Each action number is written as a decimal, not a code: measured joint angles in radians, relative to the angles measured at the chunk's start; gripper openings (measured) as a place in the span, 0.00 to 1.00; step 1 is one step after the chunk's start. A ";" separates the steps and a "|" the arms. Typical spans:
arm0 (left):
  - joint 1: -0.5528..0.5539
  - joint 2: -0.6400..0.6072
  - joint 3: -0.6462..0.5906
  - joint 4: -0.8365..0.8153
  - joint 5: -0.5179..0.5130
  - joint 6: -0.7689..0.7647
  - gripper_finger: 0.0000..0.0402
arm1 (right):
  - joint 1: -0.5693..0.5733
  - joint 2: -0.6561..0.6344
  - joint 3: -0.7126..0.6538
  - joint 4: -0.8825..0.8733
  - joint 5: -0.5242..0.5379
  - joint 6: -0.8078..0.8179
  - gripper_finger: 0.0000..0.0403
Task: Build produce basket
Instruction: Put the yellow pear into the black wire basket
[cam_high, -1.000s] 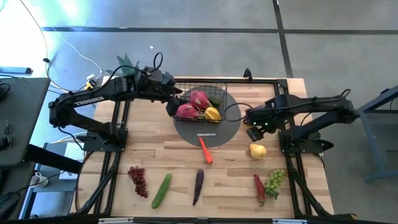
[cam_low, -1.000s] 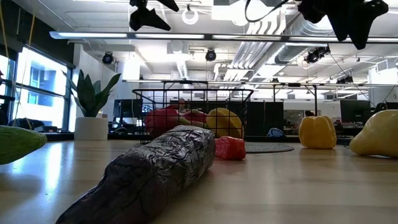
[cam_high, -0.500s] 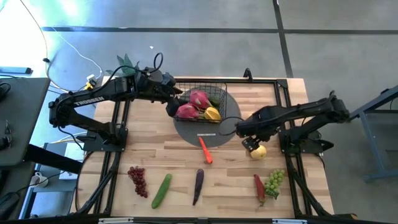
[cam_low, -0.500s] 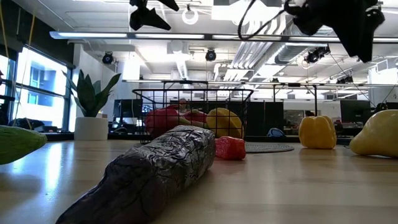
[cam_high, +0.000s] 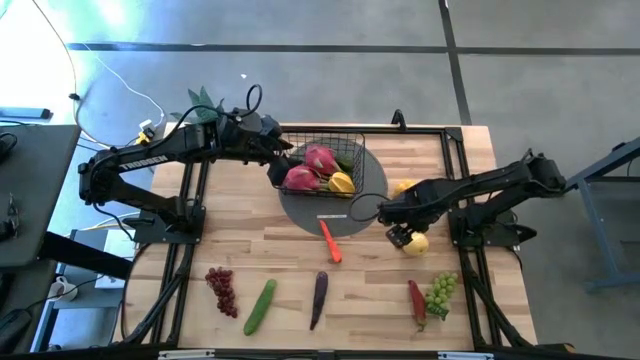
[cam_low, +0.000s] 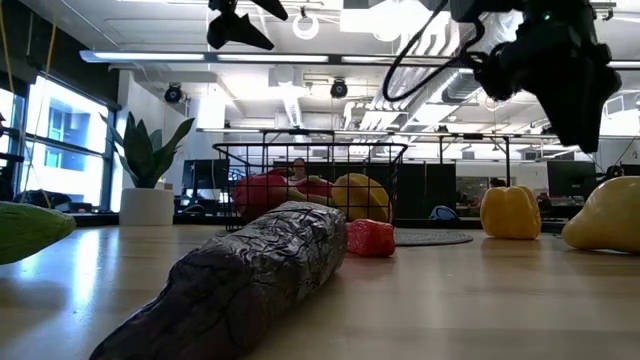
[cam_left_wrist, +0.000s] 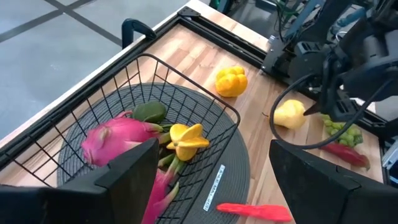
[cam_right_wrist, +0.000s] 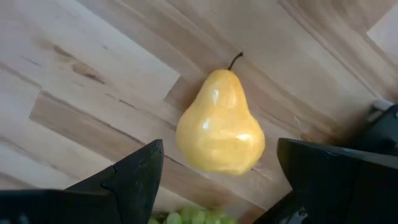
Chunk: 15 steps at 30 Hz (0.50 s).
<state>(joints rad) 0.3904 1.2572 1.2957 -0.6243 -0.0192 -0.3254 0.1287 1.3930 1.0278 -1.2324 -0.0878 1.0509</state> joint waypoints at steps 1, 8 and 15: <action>0.000 0.000 0.000 0.000 -0.008 -0.001 0.73 | -0.009 0.000 -0.007 0.005 -0.004 -0.003 0.73; 0.000 0.000 0.000 0.000 -0.049 -0.012 0.73 | -0.026 0.000 -0.057 0.014 -0.076 0.006 0.73; 0.000 0.000 0.000 0.000 -0.049 -0.013 0.73 | -0.015 -0.001 -0.065 0.064 -0.088 0.025 0.73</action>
<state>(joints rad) 0.3901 1.2575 1.2957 -0.6243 -0.0681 -0.3382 0.1139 1.3922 0.9630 -1.1688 -0.1754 1.0754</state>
